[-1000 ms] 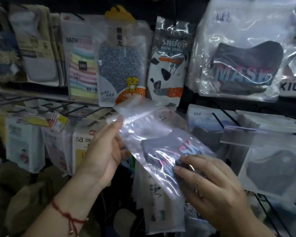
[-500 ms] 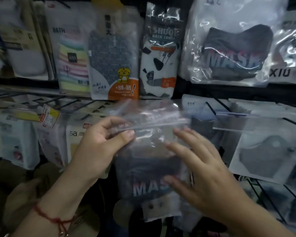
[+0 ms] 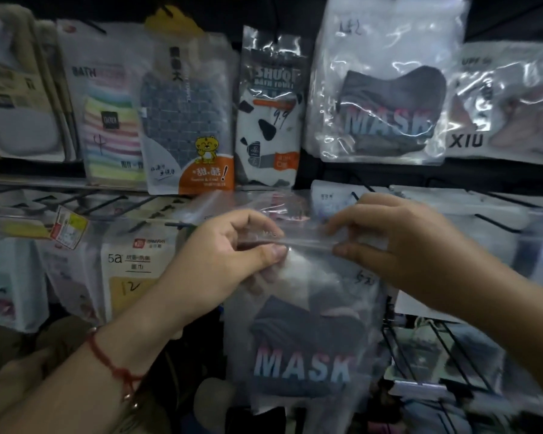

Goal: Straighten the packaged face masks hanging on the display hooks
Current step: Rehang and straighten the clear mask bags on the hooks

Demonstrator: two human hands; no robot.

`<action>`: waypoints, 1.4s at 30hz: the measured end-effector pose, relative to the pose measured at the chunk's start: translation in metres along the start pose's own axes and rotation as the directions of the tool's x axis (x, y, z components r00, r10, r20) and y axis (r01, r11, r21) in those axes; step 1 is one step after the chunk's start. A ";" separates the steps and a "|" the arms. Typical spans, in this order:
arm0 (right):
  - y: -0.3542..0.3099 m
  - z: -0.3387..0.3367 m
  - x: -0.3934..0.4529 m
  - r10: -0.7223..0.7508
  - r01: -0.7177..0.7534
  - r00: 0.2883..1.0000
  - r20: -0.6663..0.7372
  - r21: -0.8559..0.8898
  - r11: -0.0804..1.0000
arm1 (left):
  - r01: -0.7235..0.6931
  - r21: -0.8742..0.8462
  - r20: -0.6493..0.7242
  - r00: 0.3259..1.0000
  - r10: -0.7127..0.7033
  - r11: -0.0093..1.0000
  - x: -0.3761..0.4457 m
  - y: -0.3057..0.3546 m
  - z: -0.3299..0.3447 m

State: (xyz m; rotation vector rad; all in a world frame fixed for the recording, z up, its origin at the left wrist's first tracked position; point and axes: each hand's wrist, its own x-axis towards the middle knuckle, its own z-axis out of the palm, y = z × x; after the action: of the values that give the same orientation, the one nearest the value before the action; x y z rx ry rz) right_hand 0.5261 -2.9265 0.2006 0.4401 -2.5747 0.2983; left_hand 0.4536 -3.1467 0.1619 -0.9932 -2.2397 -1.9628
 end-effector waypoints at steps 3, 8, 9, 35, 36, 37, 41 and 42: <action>0.005 -0.016 0.000 0.020 -0.019 1.000 0.012 -0.062 0.998 | -0.005 0.091 0.119 0.993 -0.006 0.996 0.016 0.015 0.001; 0.011 -0.050 -0.003 0.086 -0.087 0.996 -0.014 -0.157 0.984 | -0.087 0.252 0.338 0.941 -0.004 0.964 0.048 0.049 0.000; 0.012 -0.055 -0.004 0.101 -0.103 0.995 -0.022 -0.185 0.977 | -0.125 0.293 0.386 0.922 0.002 0.948 0.055 0.057 -0.001; 0.041 -0.110 0.048 -0.101 -0.074 0.966 -0.239 -0.628 0.775 | -0.745 0.648 0.232 0.393 0.890 0.160 0.176 0.133 0.023; 0.042 -0.110 0.053 -0.084 -0.078 0.969 -0.232 -0.611 0.788 | -0.736 0.660 0.217 0.379 0.900 0.151 0.179 0.135 0.023; 0.044 -0.111 0.057 -0.067 -0.084 0.971 -0.228 -0.595 0.799 | -0.727 0.670 0.199 0.369 0.908 0.149 0.183 0.137 0.023; 0.049 -0.118 0.071 -0.046 -0.096 0.974 -0.220 -0.593 0.799 | -0.713 0.682 0.149 0.356 0.923 0.164 0.196 0.148 0.025; 0.050 -0.119 0.074 -0.043 -0.097 0.975 -0.219 -0.589 0.802 | -0.714 0.681 0.145 0.353 0.924 0.166 0.199 0.151 0.026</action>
State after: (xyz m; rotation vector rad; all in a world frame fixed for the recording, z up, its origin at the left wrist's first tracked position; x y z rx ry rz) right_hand 0.5000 -2.8647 0.3336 0.1192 -2.2875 -0.4380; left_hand 0.3726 -3.0316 0.3698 -1.2501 -1.3527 -0.6388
